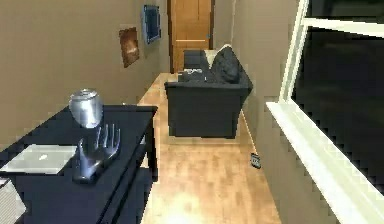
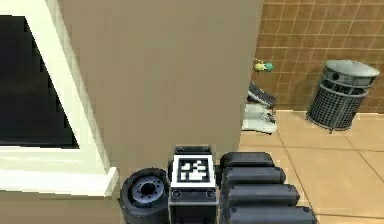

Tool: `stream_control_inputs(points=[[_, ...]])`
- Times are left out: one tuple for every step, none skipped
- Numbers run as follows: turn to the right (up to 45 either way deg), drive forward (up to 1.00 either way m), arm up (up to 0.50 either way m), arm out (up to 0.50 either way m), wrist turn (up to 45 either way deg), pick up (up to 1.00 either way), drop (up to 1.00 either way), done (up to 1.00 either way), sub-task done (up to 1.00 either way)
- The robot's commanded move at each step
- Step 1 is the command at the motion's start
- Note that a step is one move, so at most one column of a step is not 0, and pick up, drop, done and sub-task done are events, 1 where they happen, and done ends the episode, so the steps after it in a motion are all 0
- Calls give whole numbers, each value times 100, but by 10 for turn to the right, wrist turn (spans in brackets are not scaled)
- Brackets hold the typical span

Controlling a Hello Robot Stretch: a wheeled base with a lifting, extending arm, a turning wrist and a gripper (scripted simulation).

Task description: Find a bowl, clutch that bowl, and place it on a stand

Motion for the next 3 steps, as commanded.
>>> stream_control_inputs(points=[[0, 100, 0, 0, 0, 0, 0, 0, 0], [0, 70, 0, 0, 0, 0, 0, 0, 0], [450, 0, 0, 0, 0, 0, 0, 0, 0]])
